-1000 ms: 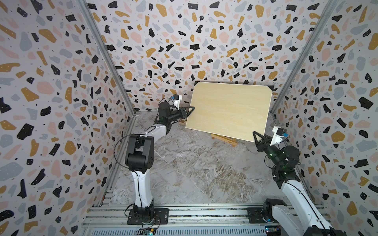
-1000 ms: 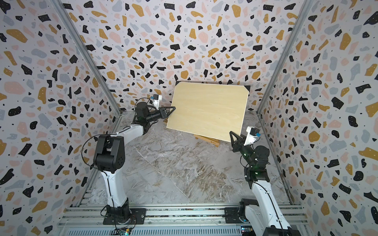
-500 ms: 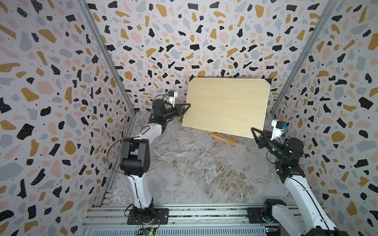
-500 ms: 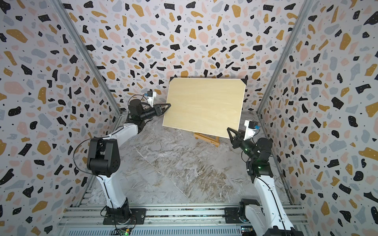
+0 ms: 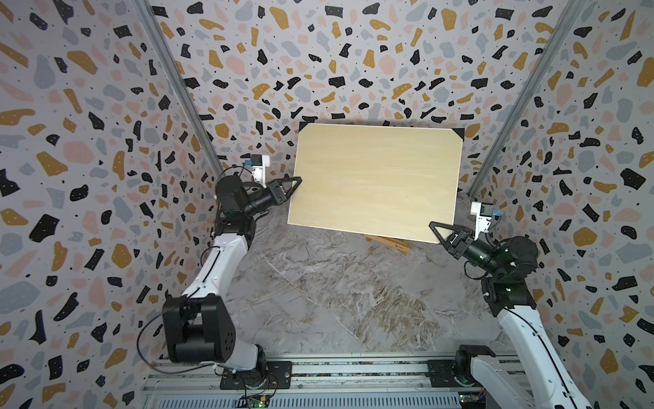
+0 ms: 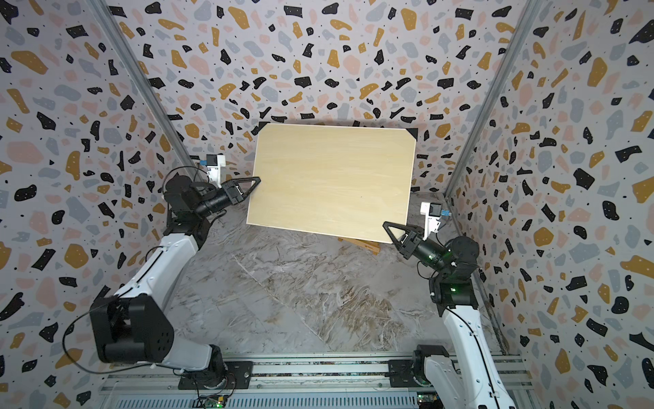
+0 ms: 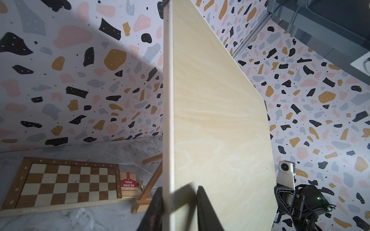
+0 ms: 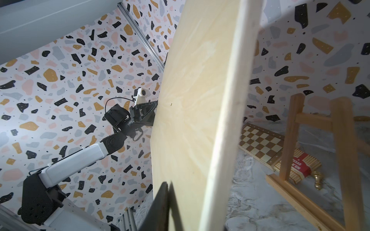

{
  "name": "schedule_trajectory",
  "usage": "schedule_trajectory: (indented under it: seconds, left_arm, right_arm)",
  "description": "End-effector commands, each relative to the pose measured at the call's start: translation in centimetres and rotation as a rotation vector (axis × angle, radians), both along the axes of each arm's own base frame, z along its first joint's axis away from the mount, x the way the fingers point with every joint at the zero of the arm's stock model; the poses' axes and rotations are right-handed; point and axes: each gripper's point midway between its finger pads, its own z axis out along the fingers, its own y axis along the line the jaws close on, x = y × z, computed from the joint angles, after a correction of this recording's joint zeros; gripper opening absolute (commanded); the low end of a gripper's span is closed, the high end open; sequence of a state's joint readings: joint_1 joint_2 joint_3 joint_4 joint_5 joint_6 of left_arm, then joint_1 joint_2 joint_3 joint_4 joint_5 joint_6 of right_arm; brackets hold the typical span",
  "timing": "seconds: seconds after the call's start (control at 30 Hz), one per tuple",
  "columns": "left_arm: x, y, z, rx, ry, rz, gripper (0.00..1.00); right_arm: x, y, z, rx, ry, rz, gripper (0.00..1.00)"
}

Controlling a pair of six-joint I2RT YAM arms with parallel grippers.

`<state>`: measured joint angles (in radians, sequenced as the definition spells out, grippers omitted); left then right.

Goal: Assemble the easel
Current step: Place the drawing board on the easel.

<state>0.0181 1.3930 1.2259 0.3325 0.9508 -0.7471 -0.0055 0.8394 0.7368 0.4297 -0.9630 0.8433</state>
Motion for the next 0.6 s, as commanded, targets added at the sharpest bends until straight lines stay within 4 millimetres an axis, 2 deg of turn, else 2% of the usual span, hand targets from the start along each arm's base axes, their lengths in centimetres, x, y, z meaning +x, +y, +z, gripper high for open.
schedule_trajectory:
  seconds: [0.0,0.07,0.13,0.27,0.33,0.43,0.57]
  left_arm:
    - [-15.6,-6.4,6.2,0.085,-0.22,-0.514,0.13]
    - [-18.3,-6.1,7.7,0.095,-0.262,-0.512,0.17]
    - [-19.7,-5.9,8.8,0.094,-0.291,-0.477,0.23]
    - [-22.5,-5.9,11.7,0.067,-0.314,-0.5,0.28]
    - [-23.7,-5.9,13.0,0.062,-0.331,-0.513,0.34]
    - [-25.9,-6.1,14.2,0.062,-0.369,-0.551,0.39]
    - [-27.4,-6.6,15.2,0.054,-0.386,-0.6,0.42]
  right_arm:
    - [-4.6,2.9,4.7,-0.063,-0.237,0.23,0.0]
    - [-5.1,3.2,5.2,-0.058,-0.244,0.259,0.0]
    - [-5.6,3.5,6.0,-0.048,-0.272,0.277,0.0]
    - [-5.9,4.4,7.0,-0.029,-0.301,0.316,0.0]
    - [-6.2,4.7,7.5,-0.019,-0.312,0.334,0.0]
    - [-5.9,4.8,8.2,-0.017,-0.321,0.336,0.0]
    - [-5.4,4.9,8.8,-0.01,-0.322,0.329,0.0]
